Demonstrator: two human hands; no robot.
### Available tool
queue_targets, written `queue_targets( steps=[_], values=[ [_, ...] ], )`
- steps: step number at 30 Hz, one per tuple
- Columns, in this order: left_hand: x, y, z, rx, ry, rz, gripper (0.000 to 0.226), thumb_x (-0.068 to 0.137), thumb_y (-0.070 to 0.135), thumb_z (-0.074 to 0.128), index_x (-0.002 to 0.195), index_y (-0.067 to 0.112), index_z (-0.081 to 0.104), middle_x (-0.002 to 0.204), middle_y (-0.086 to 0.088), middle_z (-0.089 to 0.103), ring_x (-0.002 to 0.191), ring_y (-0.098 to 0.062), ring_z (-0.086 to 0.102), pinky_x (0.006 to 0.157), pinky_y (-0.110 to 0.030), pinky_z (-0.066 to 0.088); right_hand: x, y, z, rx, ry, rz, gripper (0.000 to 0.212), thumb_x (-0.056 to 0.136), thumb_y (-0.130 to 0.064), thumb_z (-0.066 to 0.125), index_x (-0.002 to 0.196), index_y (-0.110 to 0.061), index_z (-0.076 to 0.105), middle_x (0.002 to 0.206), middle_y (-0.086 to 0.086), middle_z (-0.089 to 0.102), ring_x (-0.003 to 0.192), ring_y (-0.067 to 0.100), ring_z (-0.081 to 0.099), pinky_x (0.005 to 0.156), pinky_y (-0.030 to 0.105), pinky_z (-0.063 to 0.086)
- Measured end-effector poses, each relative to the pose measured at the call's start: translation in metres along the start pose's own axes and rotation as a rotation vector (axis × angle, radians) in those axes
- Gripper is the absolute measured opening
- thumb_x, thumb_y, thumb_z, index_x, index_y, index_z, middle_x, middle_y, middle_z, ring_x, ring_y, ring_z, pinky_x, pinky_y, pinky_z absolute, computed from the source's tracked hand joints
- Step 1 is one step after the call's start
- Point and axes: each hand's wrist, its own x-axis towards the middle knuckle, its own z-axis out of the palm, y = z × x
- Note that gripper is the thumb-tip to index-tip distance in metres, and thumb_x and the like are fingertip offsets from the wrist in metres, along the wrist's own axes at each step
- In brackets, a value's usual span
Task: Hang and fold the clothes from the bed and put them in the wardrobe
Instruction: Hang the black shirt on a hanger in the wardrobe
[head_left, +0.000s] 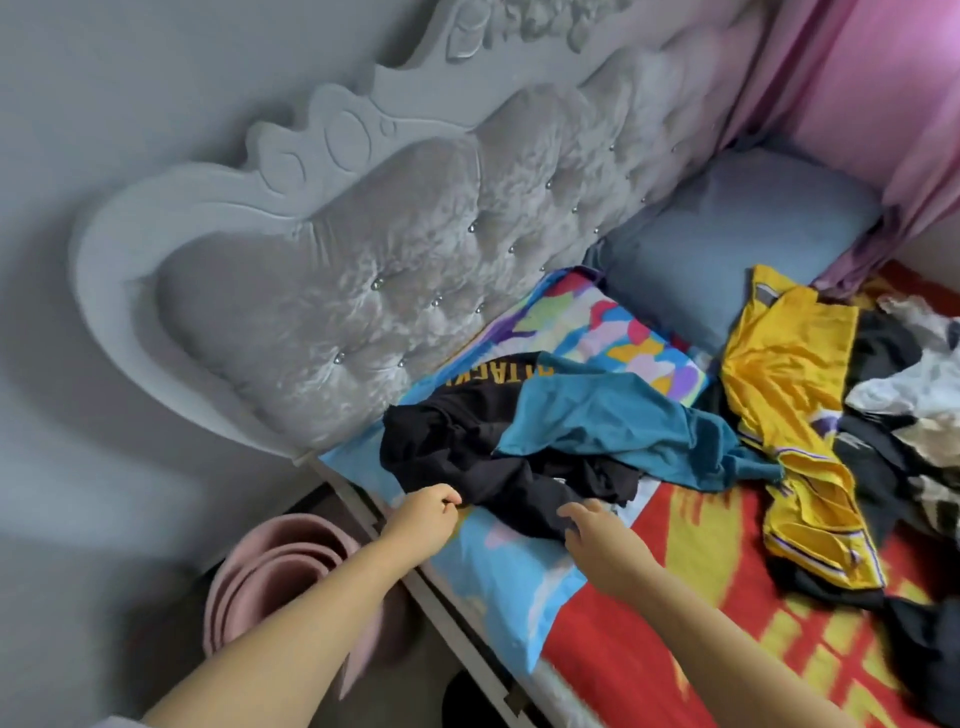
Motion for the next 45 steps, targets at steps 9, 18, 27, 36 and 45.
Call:
queue_targets(
  steps=[9, 18, 27, 36, 45],
  values=[
    [0.119, -0.042, -0.027, 0.058, 0.142, -0.028, 0.032, 0.099, 0.017, 0.037, 0.126, 0.023, 0.053, 0.108, -0.001, 0.056, 0.086, -0.018, 0.057, 0.073, -0.033, 0.049, 0.161, -0.049, 0.004, -0.130, 0.104, -0.202, 0.050, 0.097, -0.015, 0.040, 0.146, -0.019, 0.031, 0.149, 0.006, 0.029, 0.138, 0.025, 0.026, 0.113, 0.036, 0.022],
    [0.227, -0.082, -0.025, 0.585, 0.025, 0.027, 0.052, 0.097, 0.018, 0.042, 0.147, 0.021, 0.026, 0.154, -0.006, 0.023, 0.144, -0.026, 0.017, 0.117, -0.044, 0.013, 0.230, -0.039, 0.046, -0.108, 0.041, -0.070, 0.025, 0.099, -0.020, 0.042, 0.124, -0.021, 0.046, 0.127, 0.004, 0.052, 0.130, 0.024, 0.042, 0.118, 0.047, 0.016],
    [0.158, -0.069, -0.068, 0.389, 0.163, 0.255, 0.025, 0.094, 0.029, 0.052, 0.116, 0.033, 0.061, 0.091, -0.002, 0.067, 0.095, -0.025, 0.055, 0.071, -0.031, 0.044, 0.191, -0.027, -0.087, 0.509, 0.419, 0.039, 0.018, 0.097, -0.009, 0.046, 0.104, -0.015, 0.062, 0.092, 0.002, 0.065, 0.087, 0.021, 0.056, 0.072, 0.026, 0.035],
    [0.034, 0.058, -0.175, -0.256, 0.562, 0.494, 0.016, 0.089, 0.016, 0.066, 0.073, 0.019, 0.063, 0.060, 0.002, 0.057, 0.054, -0.003, 0.050, 0.054, -0.012, 0.036, 0.085, -0.048, -0.231, 0.781, 0.704, -0.272, 0.025, 0.094, -0.015, 0.055, 0.081, -0.034, 0.065, 0.076, -0.019, 0.067, 0.072, -0.009, 0.058, 0.067, 0.003, 0.041],
    [-0.194, 0.150, -0.108, -0.699, 0.456, 0.470, 0.045, 0.084, 0.034, 0.061, 0.091, -0.010, 0.059, 0.079, -0.026, 0.058, 0.078, -0.024, 0.053, 0.076, -0.039, 0.039, -0.079, -0.052, -0.246, 0.479, 0.385, -0.373, 0.016, 0.092, -0.030, 0.053, 0.100, -0.019, 0.061, 0.087, -0.001, 0.064, 0.080, 0.018, 0.058, 0.073, 0.031, 0.045]
  ],
)
